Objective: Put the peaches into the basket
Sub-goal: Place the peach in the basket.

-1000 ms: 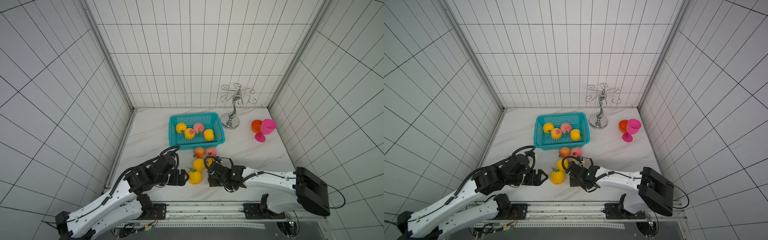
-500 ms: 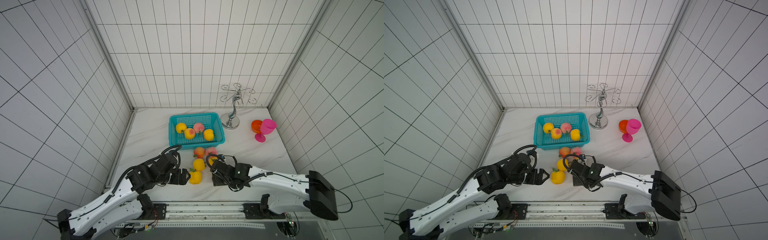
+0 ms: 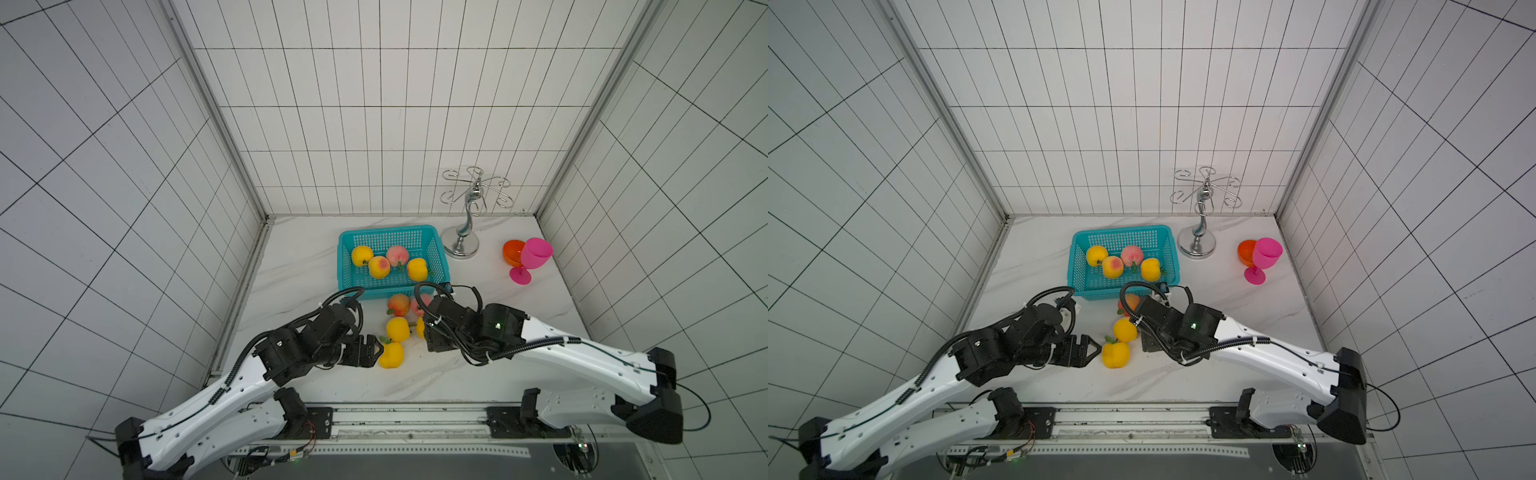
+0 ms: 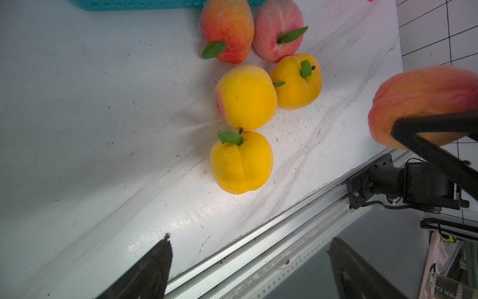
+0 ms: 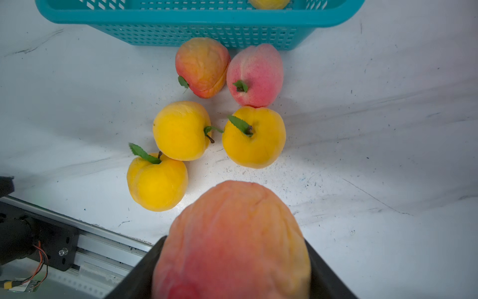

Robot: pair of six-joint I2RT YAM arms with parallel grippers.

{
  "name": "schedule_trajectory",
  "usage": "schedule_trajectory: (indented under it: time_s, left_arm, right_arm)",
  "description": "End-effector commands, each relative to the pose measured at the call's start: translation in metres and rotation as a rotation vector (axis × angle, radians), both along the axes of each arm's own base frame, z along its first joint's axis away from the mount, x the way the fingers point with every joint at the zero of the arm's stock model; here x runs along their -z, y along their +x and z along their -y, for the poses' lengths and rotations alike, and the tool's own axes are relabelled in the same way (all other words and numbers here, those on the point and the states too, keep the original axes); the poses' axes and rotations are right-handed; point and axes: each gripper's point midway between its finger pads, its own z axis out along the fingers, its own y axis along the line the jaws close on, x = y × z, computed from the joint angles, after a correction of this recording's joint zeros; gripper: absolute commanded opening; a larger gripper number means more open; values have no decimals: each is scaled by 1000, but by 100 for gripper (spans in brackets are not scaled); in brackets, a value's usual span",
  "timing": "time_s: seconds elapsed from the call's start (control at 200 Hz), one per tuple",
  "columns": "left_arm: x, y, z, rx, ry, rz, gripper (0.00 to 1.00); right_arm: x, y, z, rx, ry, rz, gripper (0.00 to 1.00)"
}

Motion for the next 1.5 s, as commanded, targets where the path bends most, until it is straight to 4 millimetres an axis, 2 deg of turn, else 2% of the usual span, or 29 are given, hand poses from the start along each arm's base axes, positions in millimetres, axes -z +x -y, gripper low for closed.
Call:
schedule_trajectory:
  time_s: [0.0, 0.345, 0.435, 0.63, 0.894, 1.214, 1.494]
  left_arm:
    - [-27, 12, 7, 5, -46, 82, 93]
    - [-46, 19, 4, -6, -67, 126, 94]
    - [-51, 21, 3, -18, -76, 137, 98]
    - [-63, 29, 7, -31, -110, 184, 98]
    - [-81, 46, 15, -44, -144, 252, 98]
    - [-76, 76, 12, -116, -112, 226, 98]
    - [-78, 102, 12, -166, -84, 219, 98]
  right_arm:
    - [-20, 9, 11, -1, -67, 30, 70]
    - [-72, 47, 21, 35, -26, 101, 70]
    - [-79, 56, 19, 29, -23, 106, 71]
    - [-84, 76, 3, -4, -4, 93, 71]
    - [-74, 109, -22, -62, 29, 55, 71]
    - [-53, 156, -37, -116, 101, 5, 71]
    - [-26, 200, -54, -169, 132, -43, 71]
